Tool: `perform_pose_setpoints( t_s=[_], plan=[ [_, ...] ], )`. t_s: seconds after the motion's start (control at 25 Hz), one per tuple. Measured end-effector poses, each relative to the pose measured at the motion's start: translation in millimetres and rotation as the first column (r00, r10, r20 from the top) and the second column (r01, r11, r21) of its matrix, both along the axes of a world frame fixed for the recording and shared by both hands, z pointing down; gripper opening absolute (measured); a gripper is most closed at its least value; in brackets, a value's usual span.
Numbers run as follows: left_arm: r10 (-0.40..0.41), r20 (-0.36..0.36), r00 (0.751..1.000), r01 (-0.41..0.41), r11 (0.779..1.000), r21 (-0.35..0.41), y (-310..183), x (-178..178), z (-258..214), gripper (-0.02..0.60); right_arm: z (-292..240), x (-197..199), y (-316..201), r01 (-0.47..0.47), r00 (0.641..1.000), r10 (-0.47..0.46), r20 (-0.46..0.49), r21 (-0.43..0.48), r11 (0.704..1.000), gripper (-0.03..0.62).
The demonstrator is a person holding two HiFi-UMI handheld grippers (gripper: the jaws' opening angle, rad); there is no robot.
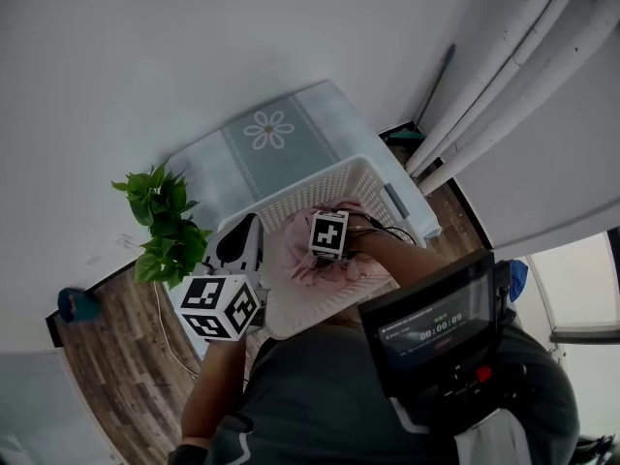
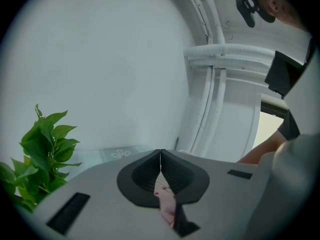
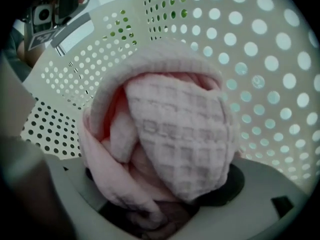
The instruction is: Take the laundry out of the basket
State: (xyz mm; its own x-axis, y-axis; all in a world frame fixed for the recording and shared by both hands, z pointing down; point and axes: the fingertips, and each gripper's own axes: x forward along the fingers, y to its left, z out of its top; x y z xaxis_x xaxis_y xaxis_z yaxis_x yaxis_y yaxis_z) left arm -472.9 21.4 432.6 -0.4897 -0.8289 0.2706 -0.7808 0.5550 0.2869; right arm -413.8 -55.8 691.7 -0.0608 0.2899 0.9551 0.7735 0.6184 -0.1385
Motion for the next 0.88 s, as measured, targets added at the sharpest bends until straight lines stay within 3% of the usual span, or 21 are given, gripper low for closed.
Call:
perform_pose_setpoints(
  t_s=[0.16, 0.36, 0.56, 0.88],
  plan=[
    [0.001, 0.008, 1.000, -0.001, 1.000, 0.012, 3, 1, -5, 0.011, -11, -7, 0, -0.168, 0.986, 0.168, -0.018, -0.158, 0.973, 0.363],
    [0.001, 0.027, 1.000, -0.002, 1.000, 0.026, 10, 4, -15, 0.011, -17, -4, 3, -0.195, 0.981, 0.196, -0.012, -0.168, 0.966, 0.309],
    [-0.005, 0.043, 0.999, 0.003, 0.999, 0.042, 18, 4, -25, 0.011, -32, -6, 3, -0.216, 0.974, 0.224, 0.017, -0.205, 0.955, 0.287],
    [0.000, 0.049, 0.999, -0.004, 0.997, 0.076, 25, 6, -34, 0.011, -88, -8, 14, -0.233, 0.953, 0.285, 0.106, -0.348, 0.908, 0.287]
  ],
)
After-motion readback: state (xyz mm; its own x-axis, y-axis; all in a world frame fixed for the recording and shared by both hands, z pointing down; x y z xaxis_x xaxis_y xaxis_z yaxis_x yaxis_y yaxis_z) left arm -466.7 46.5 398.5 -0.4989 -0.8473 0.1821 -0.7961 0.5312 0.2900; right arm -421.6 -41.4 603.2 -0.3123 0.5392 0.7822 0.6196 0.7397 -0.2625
